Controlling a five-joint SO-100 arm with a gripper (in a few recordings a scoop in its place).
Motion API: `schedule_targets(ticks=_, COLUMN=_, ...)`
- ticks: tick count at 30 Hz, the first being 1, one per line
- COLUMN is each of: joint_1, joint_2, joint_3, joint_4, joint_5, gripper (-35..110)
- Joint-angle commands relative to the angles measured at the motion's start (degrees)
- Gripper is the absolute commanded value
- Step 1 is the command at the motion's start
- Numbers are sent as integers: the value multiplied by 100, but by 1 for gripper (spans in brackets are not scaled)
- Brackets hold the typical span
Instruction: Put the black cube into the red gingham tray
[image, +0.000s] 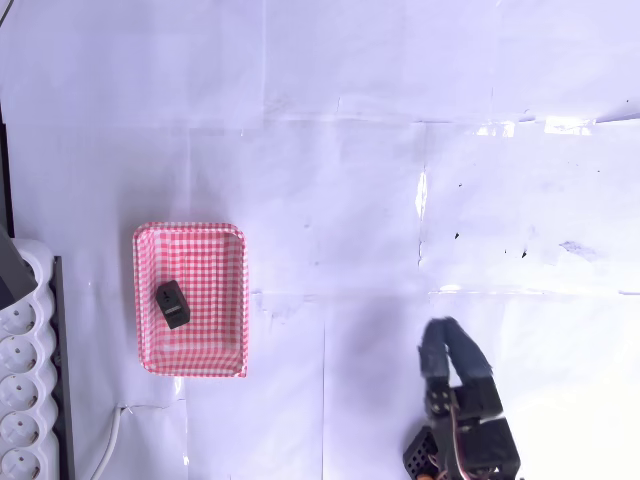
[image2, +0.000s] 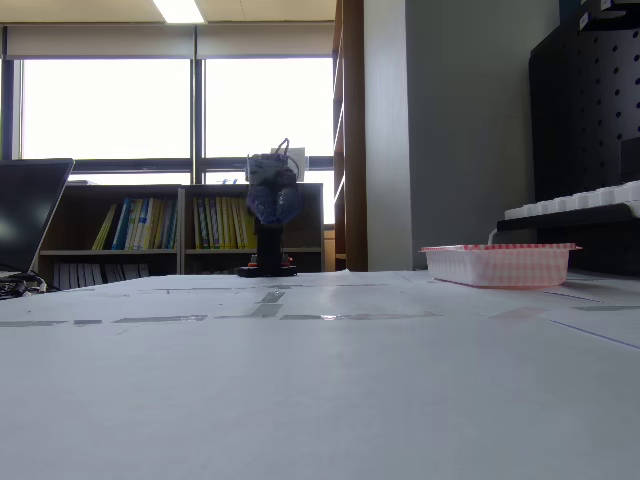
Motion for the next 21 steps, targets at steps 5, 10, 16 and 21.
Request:
schedule_targets(ticks=5, joint_1=545, joint_2=-1477, joint_3=-246, joint_4=3445, joint_5=185, gripper=0)
schedule_targets(ticks=10, joint_1=712, joint_2=-1485, joint_3=-246, joint_4=3779, joint_5=246, gripper=1)
schedule_targets(ticks=16, joint_1=694, joint_2=-1494, joint_3=-246, joint_4=3779, joint_5=246, gripper=3)
schedule_targets(ticks=21, joint_1=694, joint_2=-1494, joint_3=-246, joint_4=3779, joint_5=246, gripper=3)
